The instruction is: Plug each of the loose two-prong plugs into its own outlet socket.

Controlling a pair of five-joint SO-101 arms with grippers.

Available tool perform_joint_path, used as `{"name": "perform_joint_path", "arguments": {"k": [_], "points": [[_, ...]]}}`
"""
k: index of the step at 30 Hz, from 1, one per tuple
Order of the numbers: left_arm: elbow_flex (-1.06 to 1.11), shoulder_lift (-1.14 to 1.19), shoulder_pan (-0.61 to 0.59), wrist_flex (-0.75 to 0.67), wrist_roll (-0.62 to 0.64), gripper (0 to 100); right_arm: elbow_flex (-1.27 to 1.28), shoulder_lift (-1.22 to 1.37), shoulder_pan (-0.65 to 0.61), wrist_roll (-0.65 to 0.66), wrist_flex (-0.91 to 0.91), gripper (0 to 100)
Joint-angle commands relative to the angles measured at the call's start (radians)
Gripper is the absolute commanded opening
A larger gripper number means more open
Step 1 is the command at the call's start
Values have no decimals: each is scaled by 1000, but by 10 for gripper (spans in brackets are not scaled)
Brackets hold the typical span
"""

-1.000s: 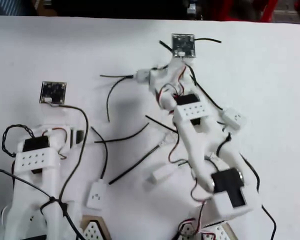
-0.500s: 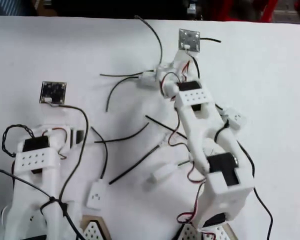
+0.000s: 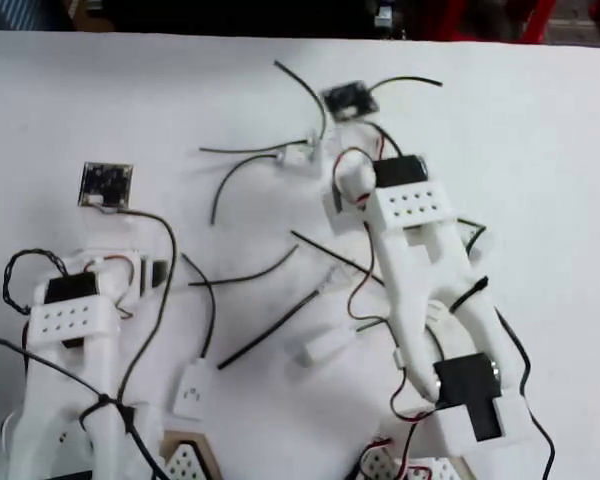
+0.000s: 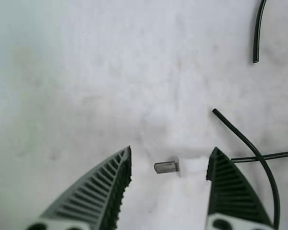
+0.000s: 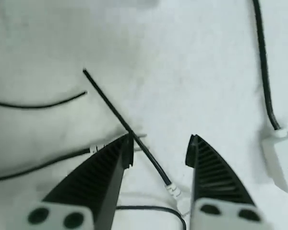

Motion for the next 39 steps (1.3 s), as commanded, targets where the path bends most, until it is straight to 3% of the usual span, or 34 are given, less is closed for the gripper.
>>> {"name": "perform_joint_path", "arguments": {"k": [1,5,13,21,27,33,39], "points": [[-5,-33,-8,-17,3,252,-44,8,7,98,87,170],[-5,-33,-8,-18,3,252,-43,68,-22,189,102,170],[-3,-33,-8,-18,3,252,-44,88,-84,600,185,170],[-3,-33,-8,-18,3,252,58,87,-88,881,186,170],[-3,-33,-8,-18,3,252,94,82,-96,942,185,170],[-3,-33,-8,-18,3,252,196,-39,-185,941,180,170],[-3,-33,-8,-18,3,252,448,-232,-223,942,-56,172]]}}
